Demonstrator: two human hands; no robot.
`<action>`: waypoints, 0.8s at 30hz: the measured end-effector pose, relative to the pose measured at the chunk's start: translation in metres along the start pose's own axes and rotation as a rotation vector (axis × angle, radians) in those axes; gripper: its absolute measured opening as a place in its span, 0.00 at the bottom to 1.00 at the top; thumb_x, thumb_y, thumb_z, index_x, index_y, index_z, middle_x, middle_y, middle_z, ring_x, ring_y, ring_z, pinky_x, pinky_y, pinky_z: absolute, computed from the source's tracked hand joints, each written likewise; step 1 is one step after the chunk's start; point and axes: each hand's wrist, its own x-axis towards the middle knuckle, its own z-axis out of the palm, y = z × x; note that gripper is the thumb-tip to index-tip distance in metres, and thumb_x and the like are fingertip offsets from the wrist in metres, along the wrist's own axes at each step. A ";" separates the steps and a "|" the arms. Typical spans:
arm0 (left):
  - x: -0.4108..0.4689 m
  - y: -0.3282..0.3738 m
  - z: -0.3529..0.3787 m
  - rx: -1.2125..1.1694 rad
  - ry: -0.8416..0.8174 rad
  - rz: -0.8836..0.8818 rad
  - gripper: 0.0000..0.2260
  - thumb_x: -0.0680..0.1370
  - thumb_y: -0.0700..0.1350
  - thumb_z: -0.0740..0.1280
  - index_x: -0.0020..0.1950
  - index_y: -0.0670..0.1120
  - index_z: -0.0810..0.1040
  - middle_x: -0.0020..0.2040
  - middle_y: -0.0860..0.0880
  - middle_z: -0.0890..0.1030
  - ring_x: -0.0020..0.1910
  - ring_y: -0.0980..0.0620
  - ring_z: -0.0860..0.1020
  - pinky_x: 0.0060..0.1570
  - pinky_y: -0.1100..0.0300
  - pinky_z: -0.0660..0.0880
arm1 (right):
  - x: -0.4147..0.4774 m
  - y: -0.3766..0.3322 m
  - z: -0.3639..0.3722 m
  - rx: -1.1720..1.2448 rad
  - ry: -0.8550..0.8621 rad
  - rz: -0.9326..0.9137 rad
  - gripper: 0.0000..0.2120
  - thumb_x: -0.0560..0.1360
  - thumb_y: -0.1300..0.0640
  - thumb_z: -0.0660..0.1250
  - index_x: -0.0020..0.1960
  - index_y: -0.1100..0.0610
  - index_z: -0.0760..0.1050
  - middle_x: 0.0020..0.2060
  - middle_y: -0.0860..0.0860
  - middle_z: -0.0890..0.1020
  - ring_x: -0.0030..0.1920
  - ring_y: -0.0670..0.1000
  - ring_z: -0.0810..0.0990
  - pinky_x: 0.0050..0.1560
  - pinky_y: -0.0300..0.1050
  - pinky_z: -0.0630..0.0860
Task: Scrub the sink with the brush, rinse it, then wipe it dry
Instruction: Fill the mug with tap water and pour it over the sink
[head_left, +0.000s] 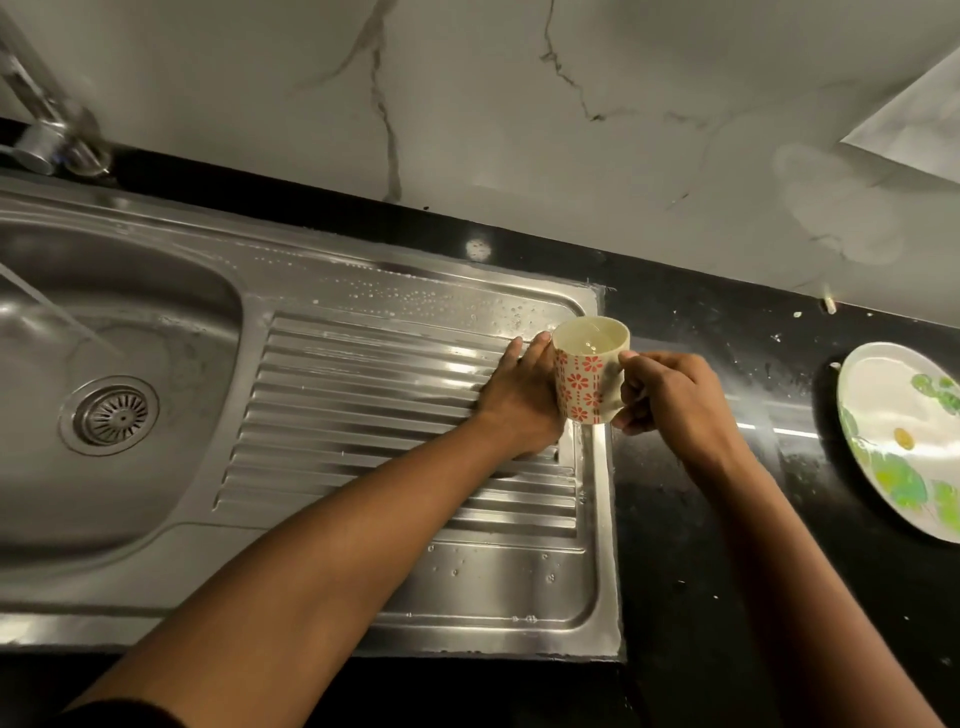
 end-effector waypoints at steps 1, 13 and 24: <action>0.003 0.000 -0.001 0.015 -0.001 0.006 0.32 0.83 0.58 0.52 0.85 0.49 0.48 0.85 0.41 0.52 0.84 0.41 0.44 0.80 0.37 0.44 | 0.003 0.000 -0.001 -0.005 -0.005 -0.003 0.20 0.86 0.53 0.61 0.39 0.60 0.78 0.37 0.58 0.84 0.33 0.54 0.84 0.38 0.50 0.82; 0.031 0.013 -0.002 -0.104 0.080 -0.115 0.33 0.84 0.55 0.48 0.84 0.45 0.38 0.85 0.40 0.44 0.84 0.40 0.41 0.80 0.38 0.43 | 0.041 -0.003 -0.033 0.082 -0.102 -0.093 0.20 0.87 0.56 0.58 0.50 0.74 0.75 0.40 0.67 0.79 0.38 0.65 0.82 0.49 0.59 0.83; 0.031 -0.019 -0.007 0.000 0.064 -0.202 0.32 0.85 0.60 0.43 0.85 0.44 0.48 0.85 0.44 0.49 0.84 0.43 0.42 0.80 0.41 0.41 | 0.091 -0.031 -0.022 -0.292 -0.201 -0.203 0.15 0.86 0.54 0.60 0.46 0.57 0.81 0.39 0.54 0.83 0.38 0.56 0.83 0.42 0.49 0.80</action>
